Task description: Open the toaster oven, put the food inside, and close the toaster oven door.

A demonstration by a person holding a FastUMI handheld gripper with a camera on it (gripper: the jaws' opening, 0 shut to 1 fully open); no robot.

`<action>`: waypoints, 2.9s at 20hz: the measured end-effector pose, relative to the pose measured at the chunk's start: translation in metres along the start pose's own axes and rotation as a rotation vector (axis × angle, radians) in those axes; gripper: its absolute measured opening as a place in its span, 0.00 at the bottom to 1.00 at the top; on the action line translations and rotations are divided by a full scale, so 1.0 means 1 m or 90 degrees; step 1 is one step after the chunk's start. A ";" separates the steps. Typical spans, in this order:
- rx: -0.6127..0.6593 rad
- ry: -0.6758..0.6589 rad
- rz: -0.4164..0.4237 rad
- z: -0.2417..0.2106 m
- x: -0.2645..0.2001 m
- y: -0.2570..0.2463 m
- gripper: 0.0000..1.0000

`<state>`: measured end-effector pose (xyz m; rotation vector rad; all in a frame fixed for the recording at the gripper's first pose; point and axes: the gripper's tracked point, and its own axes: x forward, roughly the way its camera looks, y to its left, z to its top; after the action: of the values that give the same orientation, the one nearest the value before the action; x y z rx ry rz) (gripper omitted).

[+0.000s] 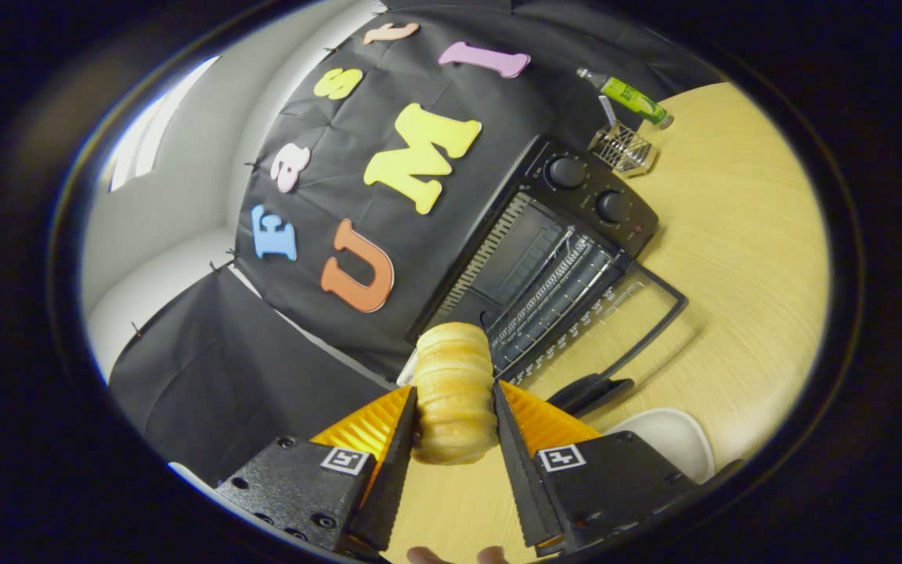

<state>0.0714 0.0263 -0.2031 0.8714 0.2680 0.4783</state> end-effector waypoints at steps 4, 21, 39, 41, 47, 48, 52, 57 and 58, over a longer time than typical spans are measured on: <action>-0.001 -0.004 -0.014 0.014 0.038 -0.015 0.65; 0.042 -0.055 -0.110 0.091 0.158 -0.082 0.66; -0.059 -0.026 -0.132 0.087 0.098 -0.054 0.99; -0.113 0.019 -0.161 0.078 0.080 -0.055 1.00; -0.369 0.101 -0.286 0.049 0.028 -0.063 1.00; -0.395 0.106 -0.284 0.042 0.024 -0.056 1.00; -0.437 0.137 -0.325 0.010 0.008 -0.055 1.00; -0.432 0.189 -0.375 -0.028 -0.002 -0.067 1.00; -0.417 0.194 -0.383 -0.035 -0.003 -0.070 1.00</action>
<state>0.0748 0.0090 -0.2797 0.0521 0.5905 0.1080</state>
